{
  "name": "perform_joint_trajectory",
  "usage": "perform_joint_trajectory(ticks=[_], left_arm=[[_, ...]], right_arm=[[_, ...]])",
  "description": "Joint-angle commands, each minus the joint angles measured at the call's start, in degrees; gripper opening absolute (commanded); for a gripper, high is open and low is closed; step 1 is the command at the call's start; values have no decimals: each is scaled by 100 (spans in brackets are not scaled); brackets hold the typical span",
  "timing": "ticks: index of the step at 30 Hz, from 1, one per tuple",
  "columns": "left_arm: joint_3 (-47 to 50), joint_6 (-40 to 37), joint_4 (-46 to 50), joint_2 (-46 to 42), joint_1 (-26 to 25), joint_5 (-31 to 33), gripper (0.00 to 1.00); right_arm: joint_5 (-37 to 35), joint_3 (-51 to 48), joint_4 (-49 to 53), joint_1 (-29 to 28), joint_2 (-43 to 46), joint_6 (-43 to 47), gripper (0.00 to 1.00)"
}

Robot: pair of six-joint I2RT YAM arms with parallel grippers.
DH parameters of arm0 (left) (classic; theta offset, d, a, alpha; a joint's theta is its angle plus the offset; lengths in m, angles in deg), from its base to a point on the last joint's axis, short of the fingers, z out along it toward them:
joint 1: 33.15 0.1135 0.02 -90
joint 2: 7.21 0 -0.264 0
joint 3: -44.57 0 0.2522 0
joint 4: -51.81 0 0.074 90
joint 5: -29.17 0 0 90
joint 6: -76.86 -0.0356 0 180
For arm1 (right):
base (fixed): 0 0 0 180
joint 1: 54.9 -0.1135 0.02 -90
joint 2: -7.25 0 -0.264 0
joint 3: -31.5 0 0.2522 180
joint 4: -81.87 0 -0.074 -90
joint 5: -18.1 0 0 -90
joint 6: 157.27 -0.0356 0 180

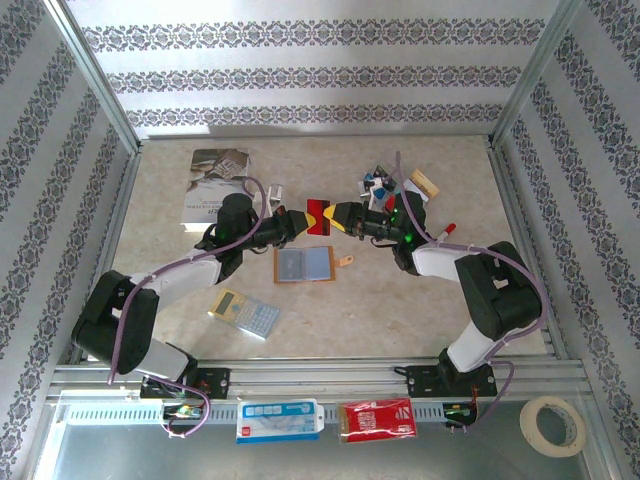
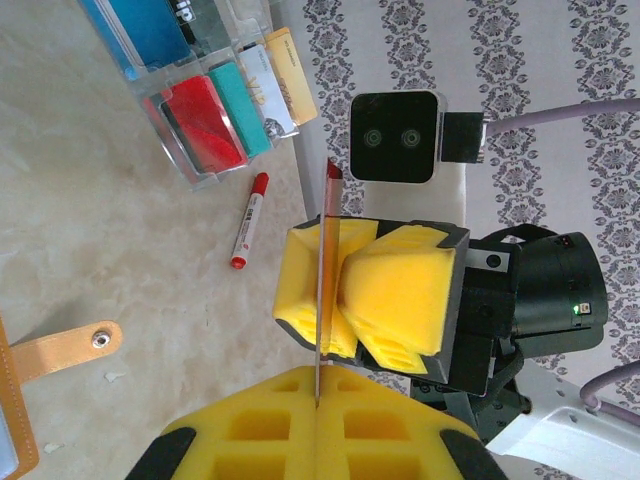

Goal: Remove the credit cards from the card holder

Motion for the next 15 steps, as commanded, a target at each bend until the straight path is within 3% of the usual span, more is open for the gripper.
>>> perform_joint_trajectory(ticks=[1, 3, 8, 11, 15], left_arm=[[-22, 57, -277, 43, -68, -64, 3], [-13, 50, -256, 39, -68, -25, 3], [-4, -19, -119, 28, -56, 75, 5], [9, -117, 183, -4, -32, 189, 18], [34, -513, 1326, -146, 200, 723, 31]], right_arm=[[173, 59, -545, -85, -51, -57, 20], [161, 49, -545, -85, -60, -48, 19], [138, 24, -537, -68, -78, 2, 5], [100, 49, -223, -56, -23, 223, 1], [-60, 129, 968, -21, 145, 1021, 0]])
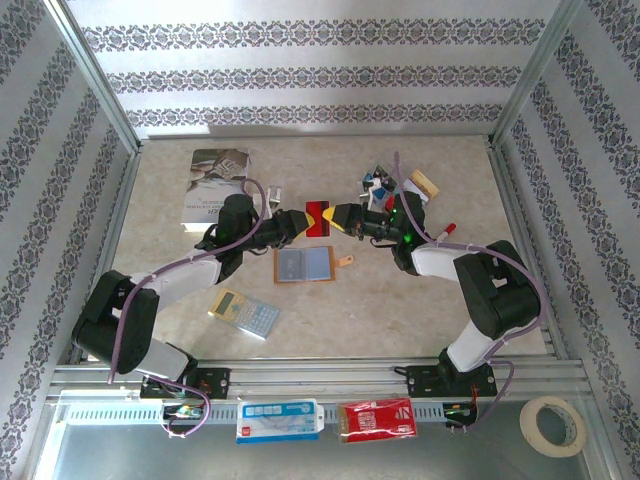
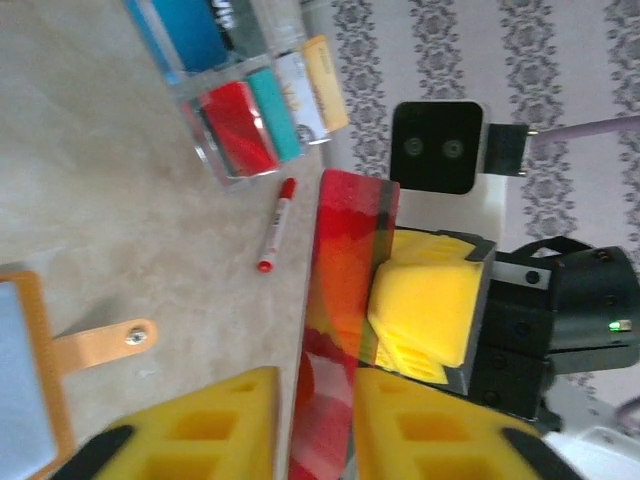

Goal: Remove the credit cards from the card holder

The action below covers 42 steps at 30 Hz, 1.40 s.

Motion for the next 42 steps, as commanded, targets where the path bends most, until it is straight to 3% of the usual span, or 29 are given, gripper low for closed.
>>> perform_joint_trajectory(ticks=[1, 6, 10, 13, 18, 25, 30, 32, 36, 42], left_arm=[[47, -464, 1157, -176, 243, 572, 33], [140, -998, 2161, -342, 576, 1057, 48], [56, -1443, 3027, -584, 808, 1547, 58], [48, -1722, 3514, -799, 985, 1921, 63], [-68, -2129, 4110, -1060, 1283, 2198, 70], [-334, -2402, 4426, -1155, 1571, 2386, 85], [-312, -2404, 4269, -1179, 1629, 2303, 95], [-304, -2437, 4224, -1156, 1647, 2225, 100], [-327, -2469, 4286, -1129, 1673, 2082, 100], [-281, -2379, 4222, -1161, 1682, 1895, 100]], right_arm=[[-154, 175, 1159, -4, 224, 958, 0], [-843, 584, 3464, 110, 610, 2380, 0], [-1963, 1213, 5540, 182, 904, 3803, 0], [-2889, 1579, 6457, 265, 1001, 4539, 0], [-3798, 2333, 7575, 538, 936, 5570, 0], [-5079, 3188, 8320, 745, 535, 7068, 0], [-5299, 3673, 8720, 841, 106, 7901, 0], [-4888, 3824, 8845, 960, -66, 8130, 0], [-4327, 4319, 9295, 1166, -541, 8475, 0], [-4741, 4709, 9578, 1235, -1153, 8801, 0]])
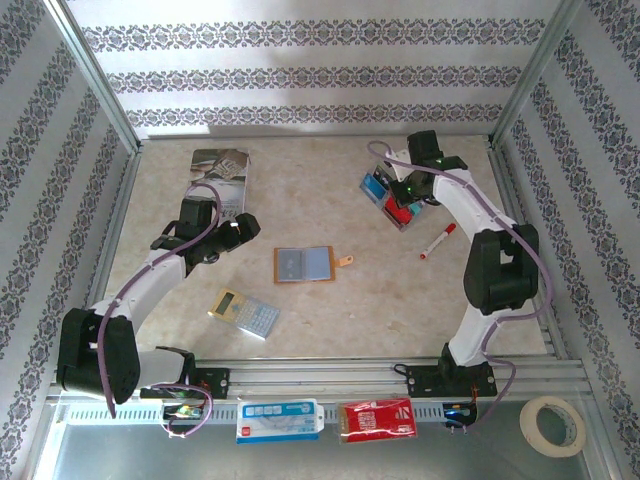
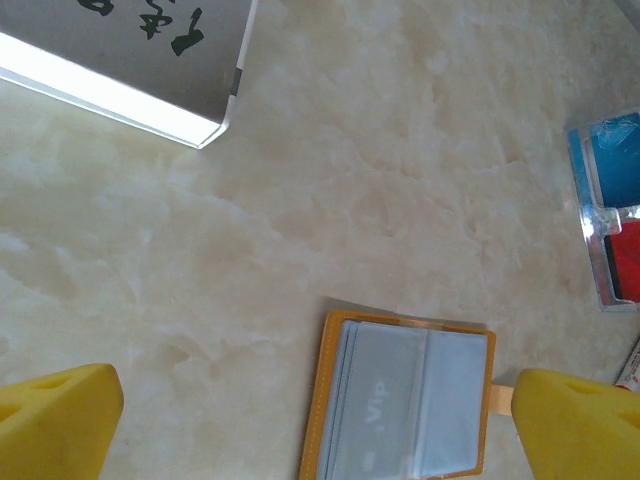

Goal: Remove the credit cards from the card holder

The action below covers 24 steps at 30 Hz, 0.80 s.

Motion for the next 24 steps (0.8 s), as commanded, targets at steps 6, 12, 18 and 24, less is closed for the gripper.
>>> perform_joint_trajectory(ticks=[6, 12, 18, 24], left_arm=[[-60, 28, -2, -75, 96, -276, 100], [-47, 65, -13, -11, 95, -540, 100], [-33, 80, -24, -27, 95, -617, 100], [14, 148, -126, -17, 95, -669, 100]], right_arm=[[-201, 540, 532, 38, -583, 586, 0], [-222, 894, 889, 38, -869, 738, 0], [-306, 1020, 927, 38, -1020, 814, 0], [-341, 1122, 966, 38, -1169, 844, 0]])
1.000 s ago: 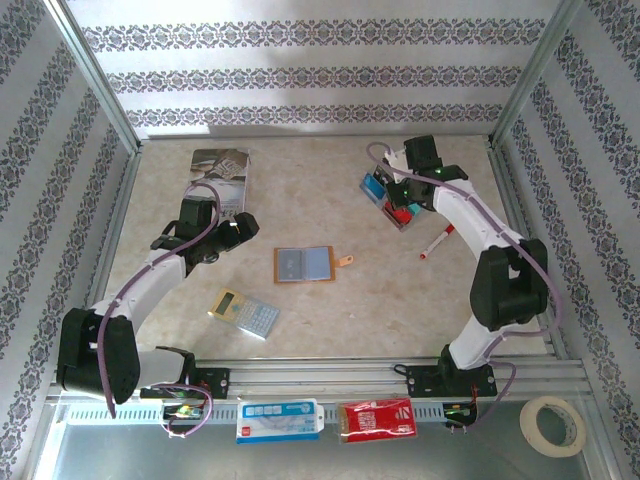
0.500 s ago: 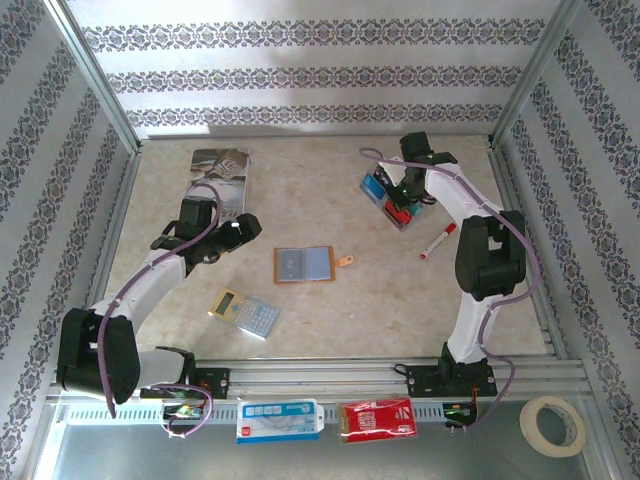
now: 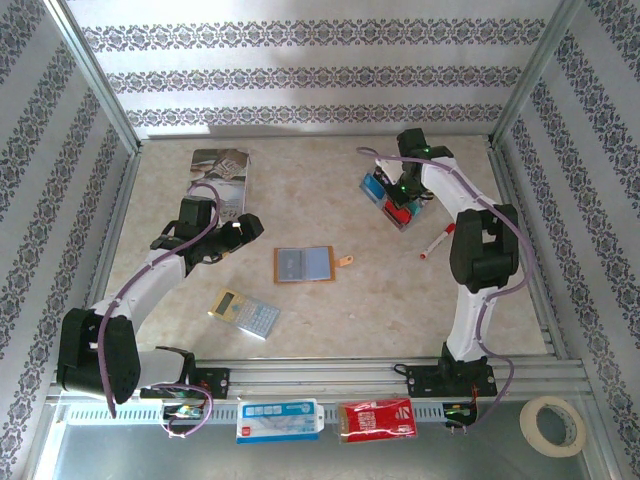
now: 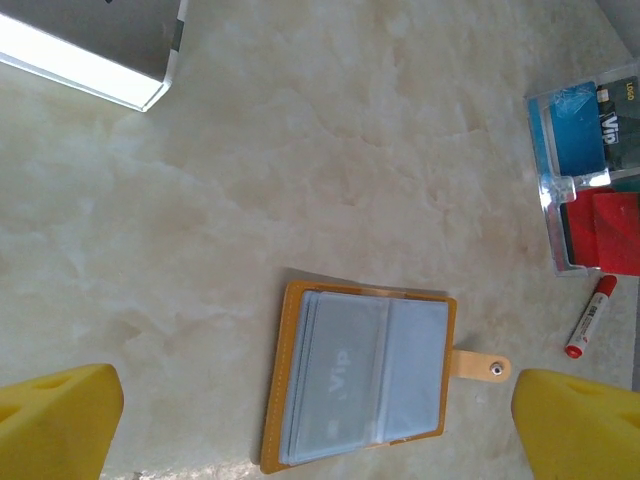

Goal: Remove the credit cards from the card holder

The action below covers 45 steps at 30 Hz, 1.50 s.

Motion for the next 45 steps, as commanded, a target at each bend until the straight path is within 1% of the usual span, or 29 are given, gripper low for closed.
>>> perform_joint_trajectory(ticks=[1, 4, 6, 9, 11, 12, 14, 17, 22, 23, 24, 25, 27, 28, 31, 34, 37, 38, 41, 43, 45], left_arm=[[25, 83, -137, -13, 67, -117, 100], [36, 92, -173, -10, 67, -134, 100], [4, 83, -156, -2, 67, -140, 100], [-76, 37, -94, -6, 67, -146, 100], [-94, 24, -86, -14, 70, -146, 100], [-93, 29, -81, -14, 67, -145, 100], [-63, 38, -100, -14, 67, -148, 100], [-38, 70, -163, -14, 68, -224, 100], [-8, 154, -314, -55, 67, -339, 100], [7, 162, -351, -74, 68, -348, 100], [27, 171, -372, -87, 67, -356, 100], [50, 173, -385, -108, 67, -357, 100], [110, 199, -415, -165, 68, -281, 100], [156, 214, -476, -210, 76, -249, 100], [281, 304, -662, -324, 119, -236, 100], [352, 319, -725, -385, 186, -187, 100], [431, 369, -771, -424, 249, -105, 100], [465, 412, -821, -434, 267, -118, 100], [557, 550, -1047, -431, 287, -166, 100], [631, 670, -1250, -388, 287, -268, 100], [673, 810, -1409, -352, 291, -363, 100]], right_arm=[[-133, 189, 160, 40, -136, 123, 0], [-193, 283, 153, 40, -205, 110, 0], [-261, 331, 135, 40, -249, 81, 2], [-376, 380, 155, 34, -310, -28, 17], [-464, 394, 169, 32, -306, -119, 25], [-493, 380, 164, 33, -290, -144, 28], [-625, 359, 118, 23, -219, -209, 30], [-773, 381, 99, 19, -116, -309, 30], [-684, 286, 55, -67, 268, -669, 30], [-659, 218, -12, -97, 407, -876, 30], [-687, 112, -127, -112, 560, -1118, 34], [-652, -8, -298, -141, 762, -1457, 35], [-464, -365, -650, -218, 1174, -1994, 39], [-480, -563, -802, -289, 1360, -2275, 41], [-429, -1092, -1096, -504, 1891, -2957, 41], [-308, -1757, -1459, -693, 2454, -3701, 45], [-532, -2407, -1816, -1155, 3043, -4125, 54], [-707, -2591, -1835, -1350, 3219, -4270, 57], [-783, -3137, -2017, -1865, 3636, -4564, 65], [-873, -3439, -2146, -2171, 3792, -4791, 69], [-870, -3693, -2243, -2467, 3801, -5009, 71]])
